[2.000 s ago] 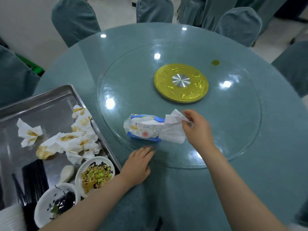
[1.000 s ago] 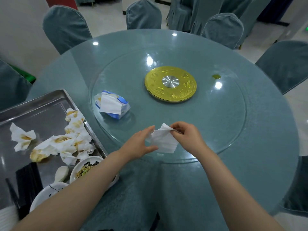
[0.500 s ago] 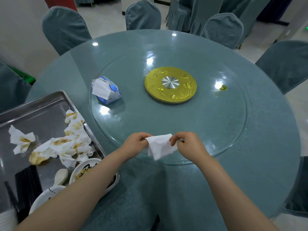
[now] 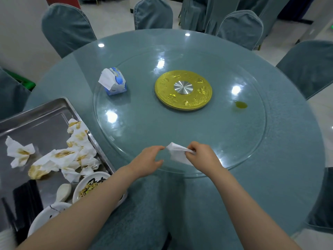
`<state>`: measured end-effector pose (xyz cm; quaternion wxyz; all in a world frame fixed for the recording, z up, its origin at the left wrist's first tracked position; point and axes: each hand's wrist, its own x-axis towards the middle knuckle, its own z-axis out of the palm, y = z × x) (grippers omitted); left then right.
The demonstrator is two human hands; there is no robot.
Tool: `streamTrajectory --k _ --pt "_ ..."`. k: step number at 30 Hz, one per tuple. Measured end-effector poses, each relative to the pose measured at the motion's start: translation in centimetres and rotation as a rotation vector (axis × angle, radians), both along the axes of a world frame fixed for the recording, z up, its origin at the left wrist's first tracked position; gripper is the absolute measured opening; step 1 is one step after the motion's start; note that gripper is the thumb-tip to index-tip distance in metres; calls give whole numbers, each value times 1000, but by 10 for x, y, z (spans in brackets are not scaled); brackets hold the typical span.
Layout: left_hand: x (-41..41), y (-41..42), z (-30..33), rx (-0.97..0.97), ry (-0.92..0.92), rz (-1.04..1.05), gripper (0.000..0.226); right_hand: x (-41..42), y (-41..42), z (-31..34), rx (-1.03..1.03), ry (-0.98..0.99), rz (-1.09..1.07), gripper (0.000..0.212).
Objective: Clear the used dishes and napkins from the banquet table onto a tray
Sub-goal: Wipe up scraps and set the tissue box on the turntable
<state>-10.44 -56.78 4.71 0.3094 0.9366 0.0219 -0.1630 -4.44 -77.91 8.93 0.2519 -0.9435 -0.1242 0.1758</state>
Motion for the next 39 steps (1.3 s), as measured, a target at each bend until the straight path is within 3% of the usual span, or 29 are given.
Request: streamTrajectory --k 5,10,14,23,28,39 --pt "-14 10 -28 316 237 -21 80 4 -10 -7 32 59 -94 13" --pt "-19 36 -36 456 178 70 78 4 -15 -11 129 106 -154 4" --pt "-9 47 -34 451 168 174 77 5 -17 -14 137 106 -173 5" --pt "-1 22 -42 353 58 97 73 14 -19 -22 193 110 -159 4" --pt "6 6 -49 312 -23 44 72 23 -23 -25 217 112 -140 27" --pt "21 -17 -69 307 -175 27 86 92 -55 -24 429 -43 -444 28"
